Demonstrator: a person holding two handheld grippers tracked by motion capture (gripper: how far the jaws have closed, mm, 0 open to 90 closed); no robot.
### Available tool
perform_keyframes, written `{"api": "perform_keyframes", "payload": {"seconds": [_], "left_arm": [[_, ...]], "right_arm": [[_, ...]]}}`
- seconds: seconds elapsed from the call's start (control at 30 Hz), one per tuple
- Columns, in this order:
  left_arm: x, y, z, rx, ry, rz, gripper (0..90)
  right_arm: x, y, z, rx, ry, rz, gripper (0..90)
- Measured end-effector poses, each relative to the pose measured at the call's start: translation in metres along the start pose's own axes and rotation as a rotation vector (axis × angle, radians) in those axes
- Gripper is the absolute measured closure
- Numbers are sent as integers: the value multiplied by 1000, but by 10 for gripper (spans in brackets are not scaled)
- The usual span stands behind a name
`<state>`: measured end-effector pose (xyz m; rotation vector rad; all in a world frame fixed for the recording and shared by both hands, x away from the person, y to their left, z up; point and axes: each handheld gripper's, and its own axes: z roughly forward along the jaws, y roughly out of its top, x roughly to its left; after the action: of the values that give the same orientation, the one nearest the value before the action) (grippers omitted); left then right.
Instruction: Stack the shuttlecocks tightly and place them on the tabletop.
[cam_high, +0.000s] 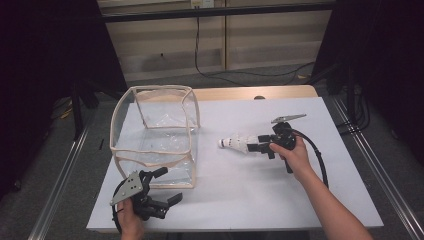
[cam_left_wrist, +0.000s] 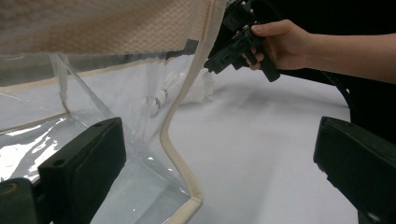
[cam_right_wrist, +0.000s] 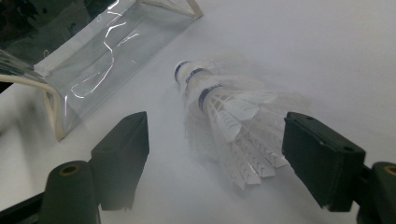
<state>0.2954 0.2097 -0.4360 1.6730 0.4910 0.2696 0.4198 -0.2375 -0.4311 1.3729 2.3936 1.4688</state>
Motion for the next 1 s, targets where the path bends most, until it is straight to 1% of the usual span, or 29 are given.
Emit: {"api": "perform_keyframes", "payload": {"seconds": [0.13, 0.3, 0.43, 0.5, 0.7, 0.8, 0.9, 1.0], "left_arm": [[0, 0, 0, 0, 1, 0, 26], [0, 0, 0, 2, 1, 3, 26], [0, 0, 0, 2, 0, 3, 26], [0, 0, 1, 0, -1, -3, 26], [0, 0, 1, 3, -3, 0, 26], [1, -1, 1, 2, -3, 1, 26], [1, -1, 1, 4, -4, 3, 26], [1, -1, 1, 6, -3, 4, 26]], "right_arm": [[1, 1, -1, -6, 9, 1, 213], [3, 0, 0, -2, 8, 3, 201], [4, 0, 4, -2, 7, -2, 195], [5, 0, 6, 1, 6, -1, 194], [6, 0, 12, -8, 6, 4, 183], [6, 0, 16, -12, 7, 6, 163], [6, -1, 19, -4, 22, 13, 154], [6, -2, 22, 4, 22, 23, 124]]}}
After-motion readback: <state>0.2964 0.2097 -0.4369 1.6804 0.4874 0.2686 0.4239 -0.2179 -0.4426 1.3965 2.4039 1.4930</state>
